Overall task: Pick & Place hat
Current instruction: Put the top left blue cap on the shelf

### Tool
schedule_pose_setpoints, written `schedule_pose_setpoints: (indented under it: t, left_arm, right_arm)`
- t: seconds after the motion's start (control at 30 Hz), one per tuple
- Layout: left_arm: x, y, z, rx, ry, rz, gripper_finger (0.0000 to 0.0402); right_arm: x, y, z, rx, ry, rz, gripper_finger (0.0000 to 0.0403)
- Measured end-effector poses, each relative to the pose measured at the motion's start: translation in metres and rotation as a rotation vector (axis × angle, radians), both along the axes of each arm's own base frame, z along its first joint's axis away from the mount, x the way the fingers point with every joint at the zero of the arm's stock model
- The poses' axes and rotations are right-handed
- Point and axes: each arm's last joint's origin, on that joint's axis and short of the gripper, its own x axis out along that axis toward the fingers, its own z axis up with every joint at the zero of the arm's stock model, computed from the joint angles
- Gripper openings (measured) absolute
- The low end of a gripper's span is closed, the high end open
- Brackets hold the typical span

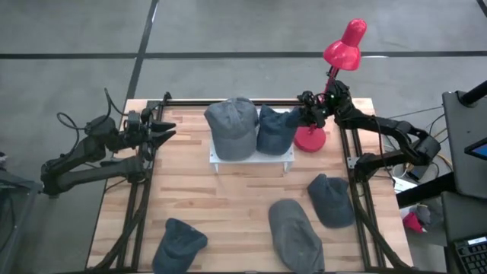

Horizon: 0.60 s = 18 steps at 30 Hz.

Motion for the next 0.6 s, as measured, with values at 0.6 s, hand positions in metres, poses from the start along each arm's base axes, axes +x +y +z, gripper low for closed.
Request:
schedule_pose_setpoints:
  t: [0.6]
  left_arm:
    - [0.0, 0.0, 0.0, 0.0, 0.0, 0.0, 0.0145]
  right_arm:
    - [0.001, -0.005, 0.007, 0.042, 0.207, -0.023, 0.007]
